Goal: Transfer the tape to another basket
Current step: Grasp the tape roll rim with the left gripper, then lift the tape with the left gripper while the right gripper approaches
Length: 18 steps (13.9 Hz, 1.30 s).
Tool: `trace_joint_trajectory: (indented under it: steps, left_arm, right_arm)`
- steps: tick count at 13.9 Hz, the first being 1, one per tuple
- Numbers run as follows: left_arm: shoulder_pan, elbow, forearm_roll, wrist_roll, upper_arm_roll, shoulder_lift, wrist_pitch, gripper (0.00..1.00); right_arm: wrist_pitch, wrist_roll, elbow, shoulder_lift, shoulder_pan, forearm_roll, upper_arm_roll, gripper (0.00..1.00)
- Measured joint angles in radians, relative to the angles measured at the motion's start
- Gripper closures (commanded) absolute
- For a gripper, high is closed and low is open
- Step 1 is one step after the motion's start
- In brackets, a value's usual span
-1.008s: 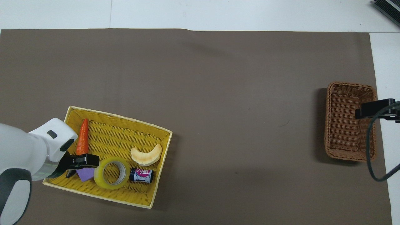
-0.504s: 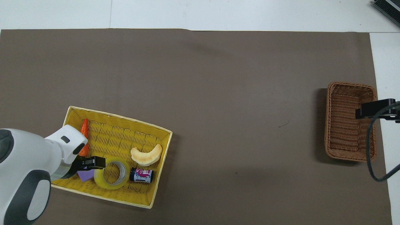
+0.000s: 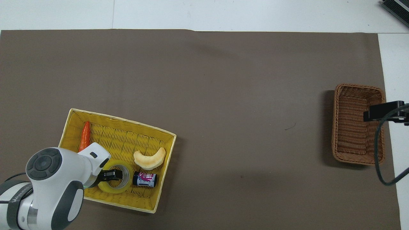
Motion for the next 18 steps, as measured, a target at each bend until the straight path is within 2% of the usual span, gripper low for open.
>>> trace_joint_trajectory:
  steps: [1, 2, 5, 9, 12, 15, 18]
  left_arm:
    - [-0.003, 0.009, 0.0, -0.003, 0.0, 0.0, -0.021, 0.9]
    - [-0.004, 0.018, 0.0, -0.003, 0.0, 0.0, -0.04, 1.0]
    - [-0.004, 0.074, 0.0, -0.005, 0.003, 0.0, -0.115, 1.0]
    - [-0.001, 0.197, 0.0, -0.008, 0.017, -0.001, -0.228, 1.0]
    - [0.022, 0.282, -0.005, -0.01, 0.023, 0.003, -0.262, 1.0]
    - [0.029, 0.36, -0.114, -0.011, 0.025, 0.049, -0.26, 1.0]
    - [0.029, 0.442, -0.282, -0.011, 0.024, 0.123, -0.238, 1.0]
  right_arm:
    - [0.0, 0.0, 0.0, 0.0, 0.0, 0.0, 0.0, 0.0]
    - [0.0, 0.0, 0.0, 0.0, 0.0, 0.0, 0.0, 0.0]
    - [0.0, 0.0, 0.0, 0.0, 0.0, 0.0, 0.0, 0.0]
    - [0.0, 0.0, 0.0, 0.0, 0.0, 0.0, 0.0, 0.0]
    - [0.0, 0.0, 0.0, 0.0, 0.0, 0.0, 0.0, 0.0]
    - [-0.001, -0.005, 0.0, 0.0, 0.002, 0.0, 0.005, 0.0]
    - [-0.002, -0.055, -0.003, -0.001, 0.018, 0.016, 0.014, 0.0]
